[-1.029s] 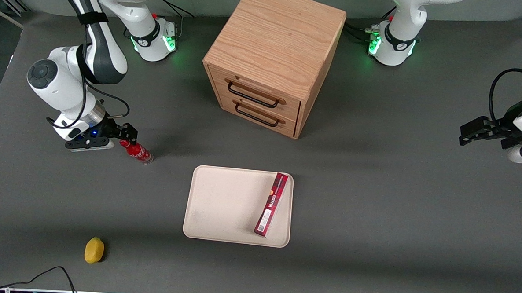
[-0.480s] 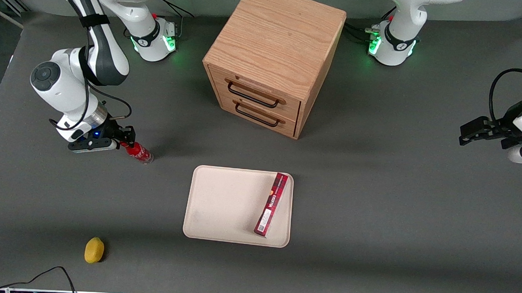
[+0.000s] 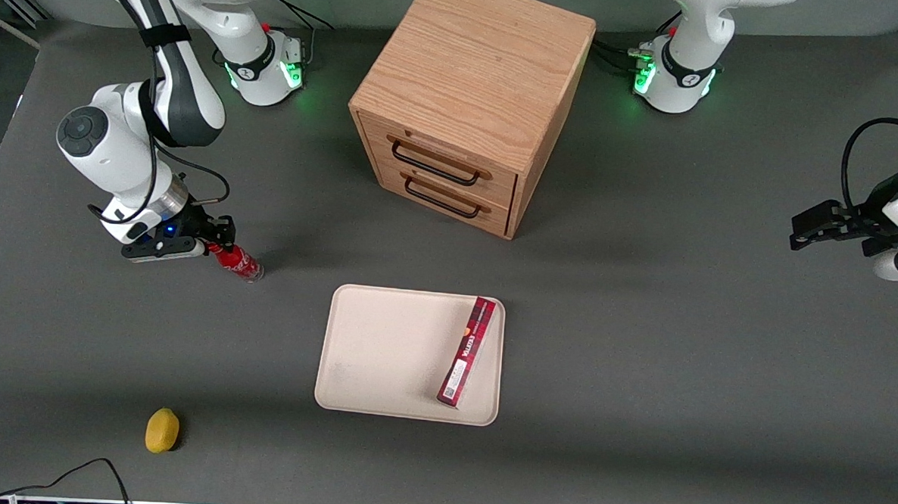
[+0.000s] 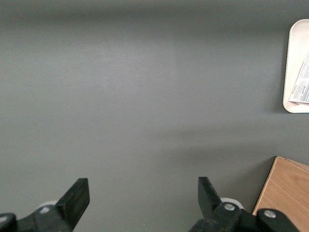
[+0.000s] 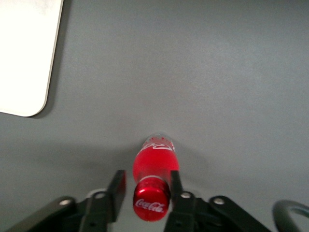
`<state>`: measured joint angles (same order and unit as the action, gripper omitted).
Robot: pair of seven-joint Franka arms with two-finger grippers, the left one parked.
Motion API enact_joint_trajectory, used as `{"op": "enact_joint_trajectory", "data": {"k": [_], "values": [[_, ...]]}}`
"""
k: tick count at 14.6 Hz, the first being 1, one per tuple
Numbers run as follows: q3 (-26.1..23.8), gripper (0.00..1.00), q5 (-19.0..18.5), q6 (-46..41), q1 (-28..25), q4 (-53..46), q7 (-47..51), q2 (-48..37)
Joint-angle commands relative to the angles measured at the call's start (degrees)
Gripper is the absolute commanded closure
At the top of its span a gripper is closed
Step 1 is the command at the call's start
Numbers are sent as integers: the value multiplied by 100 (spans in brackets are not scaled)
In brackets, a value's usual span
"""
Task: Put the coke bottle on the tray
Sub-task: 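Close the right gripper around the bottle's cap end, then lift the bottle and carry it with the right gripper onto the tray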
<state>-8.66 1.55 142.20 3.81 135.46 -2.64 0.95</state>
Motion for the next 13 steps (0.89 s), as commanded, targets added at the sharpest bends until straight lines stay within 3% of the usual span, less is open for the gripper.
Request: {"op": "enact_joint_trajectory", "data": {"k": [1,2,6,8,13], "values": [[-40,93,-15,62,41,77,71,-60],[-48,100,-15,62,49,77,71,-60],[-40,100,-15,-69,93,-11,54,-94],[-31,100,-15,-541,94,-291,27,-156],[-40,100,-393,-3561,137,-2817,45,220]]}}
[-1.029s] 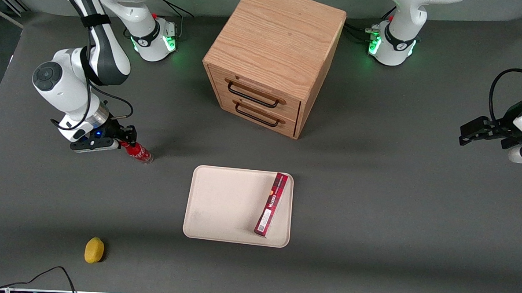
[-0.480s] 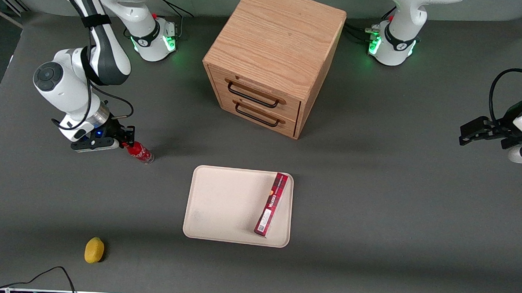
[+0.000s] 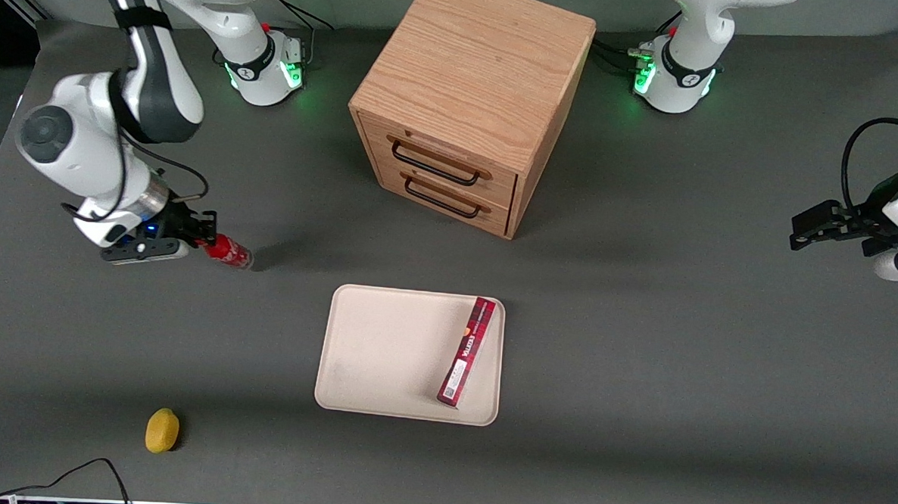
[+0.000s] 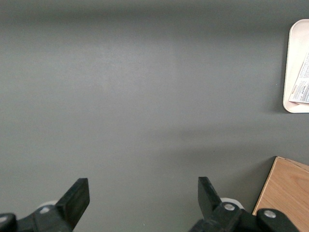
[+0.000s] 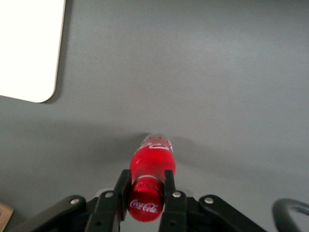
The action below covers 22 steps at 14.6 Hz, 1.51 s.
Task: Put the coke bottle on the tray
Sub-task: 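Lift the bottle and carry it with the right gripper onto the tray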
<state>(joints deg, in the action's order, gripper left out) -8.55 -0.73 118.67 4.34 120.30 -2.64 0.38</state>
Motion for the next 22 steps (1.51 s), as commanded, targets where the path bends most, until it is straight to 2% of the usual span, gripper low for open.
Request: {"op": "enact_joint_trajectory", "data": {"k": [1,4,5,7,8,12,16,20,22], "values": [[-50,100,-173,-1807,67,-1951,36,470],[-50,100,-269,-3547,-64,-4252,97,1531],[11,100,-269,-4066,-274,-5043,115,1988],[125,100,-383,-4597,-547,-6294,334,2710],[143,100,-384,-4608,-644,-6526,343,2852],[204,100,-384,-3767,-908,-6660,668,3204],[363,100,-366,-2651,-1382,-7125,956,4038],[583,100,-366,-1481,-1866,-7117,1152,4601],[600,100,-366,-1172,-2024,-7117,1283,4795]]}}
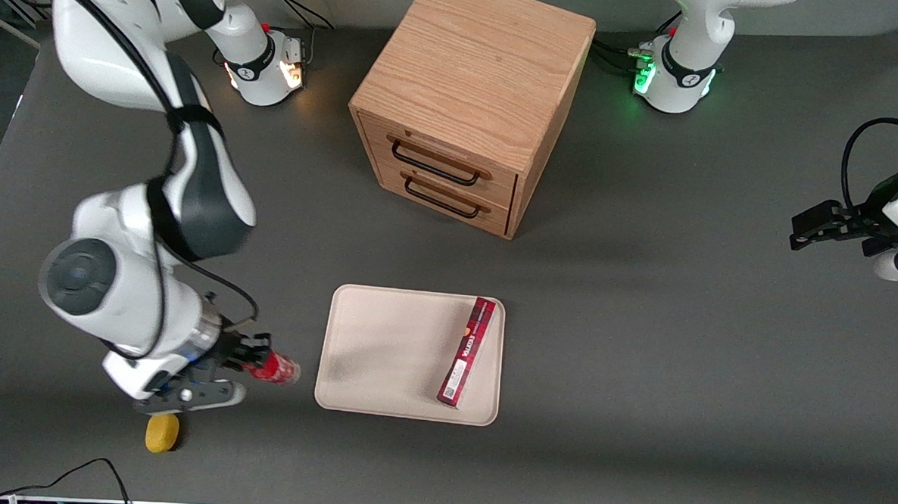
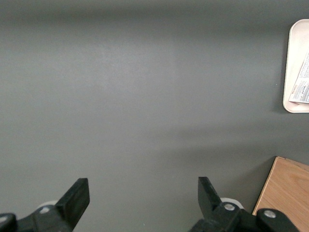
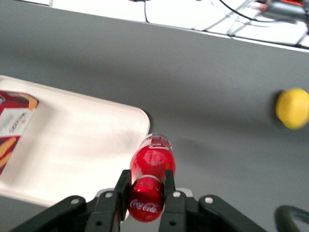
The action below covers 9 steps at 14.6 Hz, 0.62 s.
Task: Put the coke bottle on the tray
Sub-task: 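Lift the bottle and carry it with the right gripper onto the tray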
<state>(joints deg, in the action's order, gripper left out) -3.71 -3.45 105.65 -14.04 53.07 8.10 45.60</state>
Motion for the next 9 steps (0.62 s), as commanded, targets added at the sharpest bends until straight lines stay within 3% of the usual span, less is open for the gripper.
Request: {"op": "enact_joint_trajectory", "data": {"k": [1,9], "values": [[116,100,-94,210,-248,-403,288,352],[90,100,-59,624,-486,-333,895,704]]}}
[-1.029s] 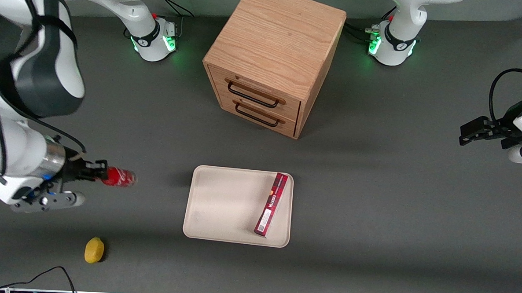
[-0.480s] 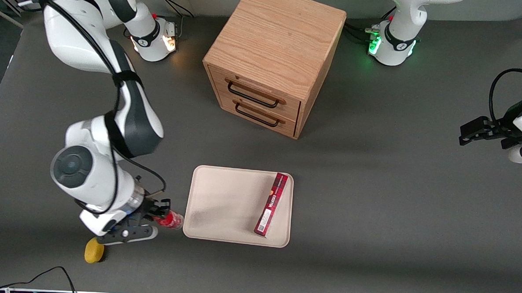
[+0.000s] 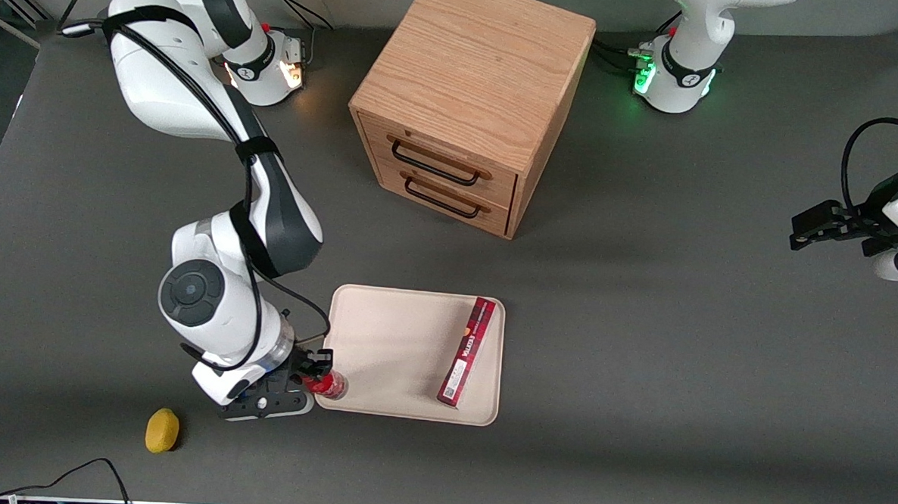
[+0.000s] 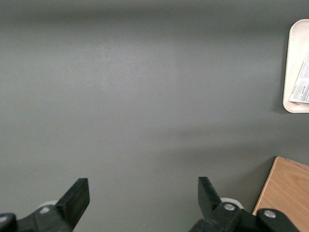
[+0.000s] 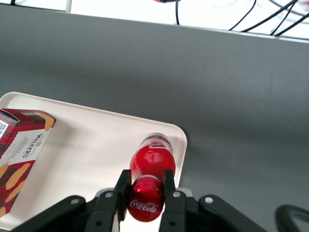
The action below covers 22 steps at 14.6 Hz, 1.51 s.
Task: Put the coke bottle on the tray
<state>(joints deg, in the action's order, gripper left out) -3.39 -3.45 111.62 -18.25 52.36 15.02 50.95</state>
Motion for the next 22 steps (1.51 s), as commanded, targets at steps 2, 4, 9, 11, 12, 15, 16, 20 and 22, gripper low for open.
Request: {"op": "enact_joint_trajectory", "data": {"k": [2,4,9,11,12,15,16,20,22], "values": [[49,100,-24,17,-56,-226,290,205],[49,100,3,26,-56,-121,309,205],[49,7,3,26,-56,-77,344,275],[40,0,20,-9,-21,-50,388,188],[14,0,29,-105,14,-24,388,31],[-39,0,38,-1071,224,912,291,-1205],[-126,0,38,-1107,373,1569,204,-1836],[-364,0,326,-1081,1216,4128,-349,-4412],[-417,0,538,-1020,1542,5331,-648,-5756]]}}
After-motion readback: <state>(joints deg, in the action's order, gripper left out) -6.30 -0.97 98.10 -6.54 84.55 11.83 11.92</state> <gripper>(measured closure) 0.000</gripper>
